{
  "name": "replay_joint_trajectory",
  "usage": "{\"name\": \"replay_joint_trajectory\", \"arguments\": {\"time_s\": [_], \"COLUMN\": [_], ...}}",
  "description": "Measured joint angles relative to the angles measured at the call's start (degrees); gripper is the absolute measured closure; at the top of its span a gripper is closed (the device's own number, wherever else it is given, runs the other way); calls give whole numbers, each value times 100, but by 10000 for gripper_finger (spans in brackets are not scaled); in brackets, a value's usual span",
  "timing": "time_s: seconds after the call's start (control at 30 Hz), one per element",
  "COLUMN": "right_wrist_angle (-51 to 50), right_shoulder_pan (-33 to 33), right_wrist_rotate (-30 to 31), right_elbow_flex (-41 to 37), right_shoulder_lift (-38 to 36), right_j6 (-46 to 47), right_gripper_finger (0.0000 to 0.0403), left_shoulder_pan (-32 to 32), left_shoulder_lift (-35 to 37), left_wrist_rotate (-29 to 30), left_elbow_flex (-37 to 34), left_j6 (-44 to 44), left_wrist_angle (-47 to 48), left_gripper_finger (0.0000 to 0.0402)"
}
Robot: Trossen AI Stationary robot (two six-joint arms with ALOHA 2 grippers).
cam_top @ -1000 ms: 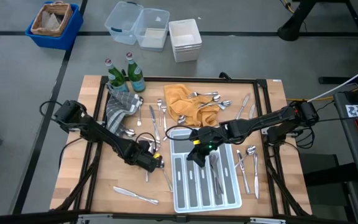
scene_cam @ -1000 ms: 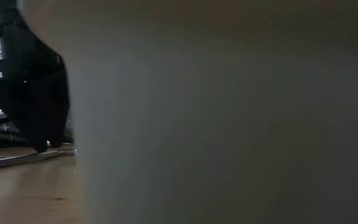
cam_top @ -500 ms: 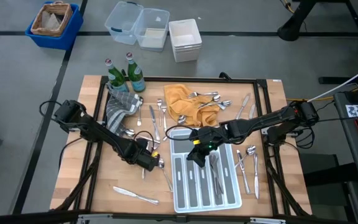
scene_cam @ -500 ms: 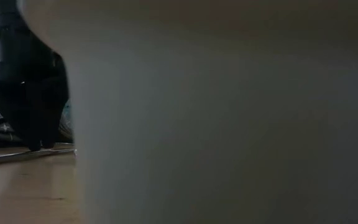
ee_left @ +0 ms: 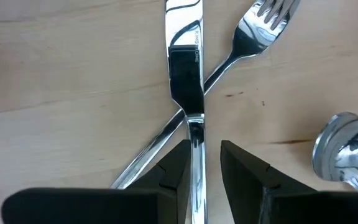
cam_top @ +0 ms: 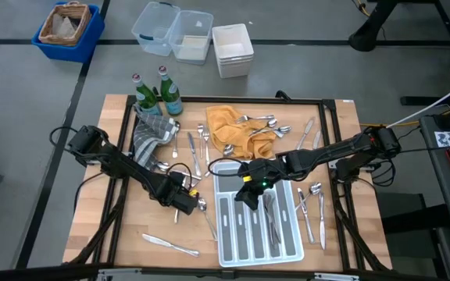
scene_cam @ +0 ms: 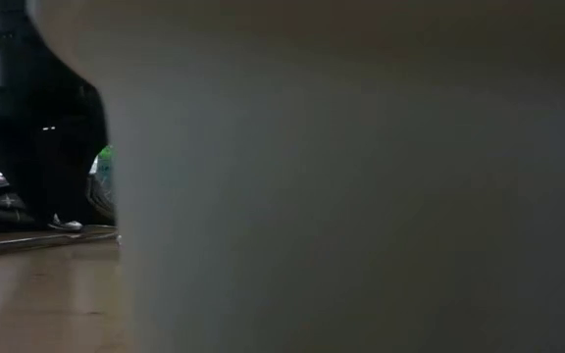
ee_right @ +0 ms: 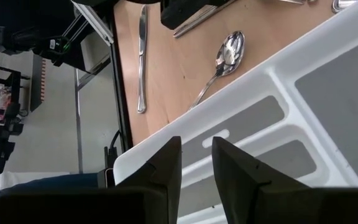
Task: Sort silverware
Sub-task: Put the table knife into the silverware tray
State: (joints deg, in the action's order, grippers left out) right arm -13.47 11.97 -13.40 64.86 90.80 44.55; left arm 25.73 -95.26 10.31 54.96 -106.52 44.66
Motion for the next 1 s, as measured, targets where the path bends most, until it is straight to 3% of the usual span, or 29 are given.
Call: {"name": "replay_joint_trajectory", "arguments": {"time_s": [0.47,0.73,1.0], "right_wrist_angle": [-7,-7,-7], "right_shoulder_pan": [1,2,1], "right_wrist_rotate": [-121,-123,-184], "right_elbow_flex": [0,0,0], "right_shoulder_lift": [0,0,0], "right_j6": [-140,-146,-144], "right_gripper_finger": [311,311,311], "left_shoulder_pan": [1,-15,-541], "left_shoulder_lift": [-418,-427,-429], "left_wrist_rotate": [2,-11,-866], "left_elbow_flex": [1,0,14], "left_j6": [23,1046,1519], "left_wrist_angle": [-133,-154,123], "left_gripper_finger": [325,325,333]}}
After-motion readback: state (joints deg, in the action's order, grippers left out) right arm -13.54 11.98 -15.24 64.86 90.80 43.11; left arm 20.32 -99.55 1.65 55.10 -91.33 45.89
